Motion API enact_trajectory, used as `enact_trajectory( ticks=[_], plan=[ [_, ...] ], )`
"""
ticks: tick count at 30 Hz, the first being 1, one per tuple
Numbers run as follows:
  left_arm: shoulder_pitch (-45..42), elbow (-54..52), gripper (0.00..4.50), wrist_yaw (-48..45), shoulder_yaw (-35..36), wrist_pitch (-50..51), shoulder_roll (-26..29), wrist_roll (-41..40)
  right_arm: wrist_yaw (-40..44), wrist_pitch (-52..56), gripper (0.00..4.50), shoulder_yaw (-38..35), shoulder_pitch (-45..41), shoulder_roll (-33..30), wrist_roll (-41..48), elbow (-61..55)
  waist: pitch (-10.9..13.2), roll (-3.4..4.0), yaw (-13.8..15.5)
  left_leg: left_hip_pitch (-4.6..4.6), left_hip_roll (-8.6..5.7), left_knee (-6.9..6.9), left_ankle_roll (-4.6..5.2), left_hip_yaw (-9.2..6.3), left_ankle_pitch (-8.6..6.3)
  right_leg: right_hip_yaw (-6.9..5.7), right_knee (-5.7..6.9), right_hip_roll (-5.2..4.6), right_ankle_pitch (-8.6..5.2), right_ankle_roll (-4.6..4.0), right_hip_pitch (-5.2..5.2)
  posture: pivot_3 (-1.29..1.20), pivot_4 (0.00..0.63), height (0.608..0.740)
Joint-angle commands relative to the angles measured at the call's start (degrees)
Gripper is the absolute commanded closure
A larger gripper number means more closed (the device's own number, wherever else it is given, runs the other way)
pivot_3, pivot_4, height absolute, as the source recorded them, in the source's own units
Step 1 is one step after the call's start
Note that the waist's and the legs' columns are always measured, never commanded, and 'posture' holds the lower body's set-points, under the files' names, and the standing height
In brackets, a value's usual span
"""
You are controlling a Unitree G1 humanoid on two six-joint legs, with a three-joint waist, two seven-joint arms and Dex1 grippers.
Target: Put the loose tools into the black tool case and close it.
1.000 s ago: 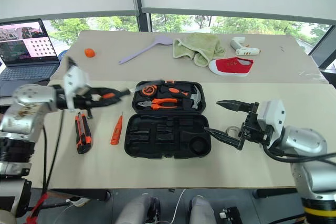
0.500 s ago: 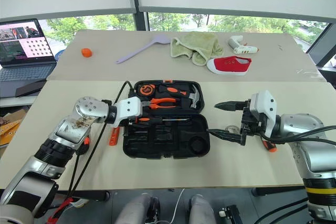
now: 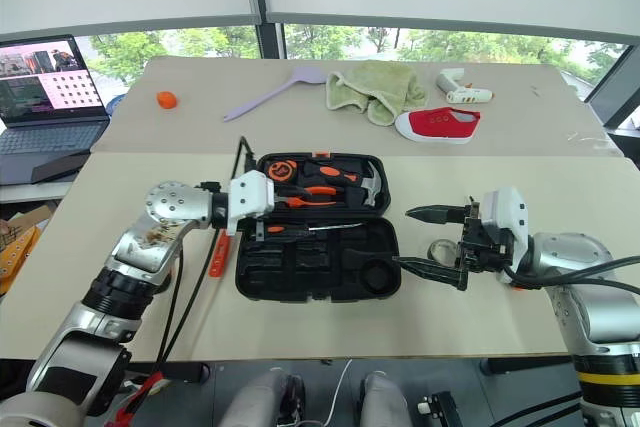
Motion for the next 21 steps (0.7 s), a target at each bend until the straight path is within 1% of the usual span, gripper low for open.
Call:
enact_trajectory(
  ticks=[1,6,7,16,18,20,21],
  plan=[
    [1.14,2.26,2.45,2.10,1.08,-0.46,-1.54,-0.31,-0.42,0.62,0.00,-2.34,-0.25,0.02,1.37,-1.84,0.00,0.00,-0.01,0.00,-0.02,0.00,0.02,0.00,-0.01,0.01,0.01,-0.01,0.00,0.00,0.00,0.00,0.150,0.740],
    [1.78,5.83,4.30,4.27,-1.22,-1.78,-3.44,2.88,-0.97,0.48,0.00,-3.10,-0.27,0.67,1.47,-1.26,0.00,0.00,0.46,-0.02,-0.04,0.02,0.08,-0.01,-0.05,-0.02,-0.02,-0.02,0.04,0.05,0.01,0.00,0.150,0.740],
    [1.99,6.07,4.45,4.30,-1.74,-1.79,-3.79,3.25,-0.99,0.45,0.00,-3.21,-0.14,0.73,1.44,-1.22,0.00,0.00,0.51,-0.03,-0.04,0.02,0.09,-0.01,-0.05,-0.01,-0.03,-0.02,0.04,0.06,0.01,0.00,0.150,0.740],
    [3.04,8.85,4.45,4.36,-6.97,0.00,-5.19,8.42,-2.74,0.52,0.00,-4.88,2.10,1.90,0.88,-1.03,-0.04,0.05,0.94,0.04,-0.04,0.03,0.10,-0.01,-0.06,-0.02,-0.05,-0.03,0.05,0.06,0.11,0.00,0.150,0.740],
    [3.13,8.72,4.45,3.46,-7.89,3.23,-4.76,8.97,-3.66,0.50,0.00,-5.01,2.68,2.08,0.19,-0.42,-0.07,0.11,1.09,0.09,-0.04,0.03,0.12,0.00,-0.07,-0.01,-0.05,-0.04,0.05,0.06,0.16,0.00,0.150,0.740],
    [3.30,8.48,4.45,3.58,-7.91,2.73,-4.67,9.09,-4.38,0.30,0.00,-5.12,3.11,2.22,-0.28,-0.07,-0.09,0.14,1.19,0.19,-0.04,0.03,0.15,0.00,-0.09,-0.01,-0.05,-0.05,0.05,0.06,0.26,0.00,0.150,0.740],
    [3.66,7.85,4.45,4.31,-6.62,2.72,-5.02,7.86,-5.00,-0.10,0.00,-5.36,3.53,2.38,-0.78,0.27,-0.10,0.15,1.20,0.31,-0.04,0.03,0.20,-0.01,-0.13,-0.01,-0.07,-0.05,0.05,0.06,0.39,0.00,0.150,0.740]
  ],
)
